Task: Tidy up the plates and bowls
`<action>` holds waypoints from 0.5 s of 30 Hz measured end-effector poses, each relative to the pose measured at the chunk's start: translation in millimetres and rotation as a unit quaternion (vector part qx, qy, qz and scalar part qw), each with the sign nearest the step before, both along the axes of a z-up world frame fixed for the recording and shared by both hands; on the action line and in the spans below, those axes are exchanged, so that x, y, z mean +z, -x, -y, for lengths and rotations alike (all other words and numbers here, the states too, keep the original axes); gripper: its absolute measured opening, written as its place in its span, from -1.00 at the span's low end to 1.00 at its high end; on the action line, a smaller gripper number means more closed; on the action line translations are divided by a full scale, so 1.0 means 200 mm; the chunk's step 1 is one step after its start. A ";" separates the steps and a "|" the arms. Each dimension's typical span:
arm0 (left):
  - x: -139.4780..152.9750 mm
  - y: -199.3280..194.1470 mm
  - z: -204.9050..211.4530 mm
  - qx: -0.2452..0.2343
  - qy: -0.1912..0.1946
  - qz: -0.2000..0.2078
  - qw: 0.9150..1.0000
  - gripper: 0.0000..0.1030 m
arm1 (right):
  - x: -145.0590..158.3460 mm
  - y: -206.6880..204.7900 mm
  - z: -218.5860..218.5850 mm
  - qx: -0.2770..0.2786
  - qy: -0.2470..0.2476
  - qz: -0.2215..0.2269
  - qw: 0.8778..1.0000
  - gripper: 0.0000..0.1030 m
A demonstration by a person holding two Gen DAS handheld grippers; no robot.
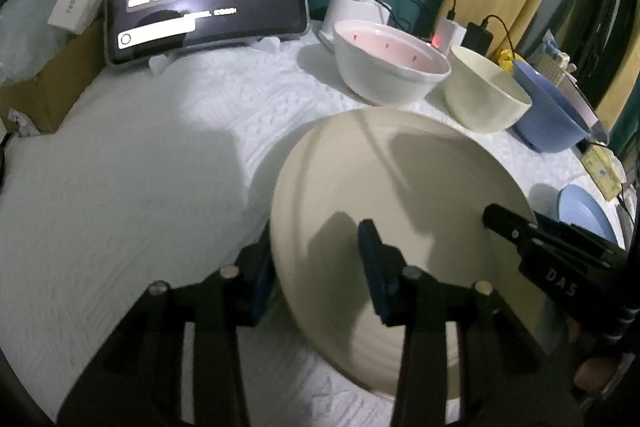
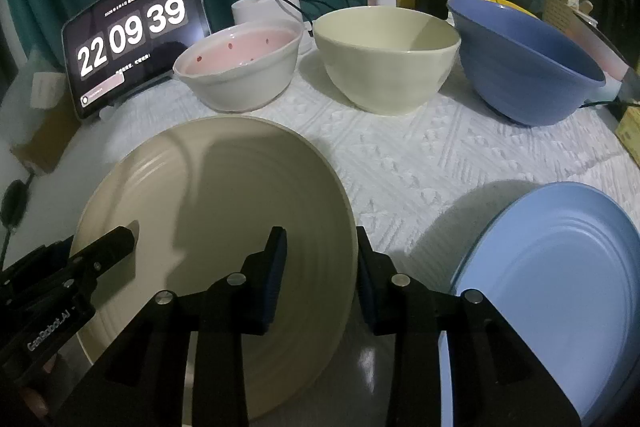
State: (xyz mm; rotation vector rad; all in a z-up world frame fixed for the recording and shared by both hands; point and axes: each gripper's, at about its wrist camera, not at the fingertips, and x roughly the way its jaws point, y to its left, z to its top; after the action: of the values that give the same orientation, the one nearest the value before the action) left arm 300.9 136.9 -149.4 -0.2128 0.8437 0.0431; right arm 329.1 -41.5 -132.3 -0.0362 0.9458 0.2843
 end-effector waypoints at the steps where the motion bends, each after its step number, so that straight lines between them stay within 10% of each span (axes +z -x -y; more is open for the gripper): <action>1: 0.00 0.00 0.00 0.000 -0.001 0.002 1.000 -0.22 | 0.00 0.00 0.00 0.000 0.000 0.001 1.000 -0.32; 15: 0.05 0.08 0.01 -0.006 -0.019 0.023 1.000 -0.22 | 0.07 0.05 0.02 0.006 -0.006 0.018 1.000 -0.37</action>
State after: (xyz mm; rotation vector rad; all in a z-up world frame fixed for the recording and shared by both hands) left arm 285.0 134.1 -138.9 -0.1718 0.7968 0.0433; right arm 319.9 -45.1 -118.1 -0.0366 0.9075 0.2996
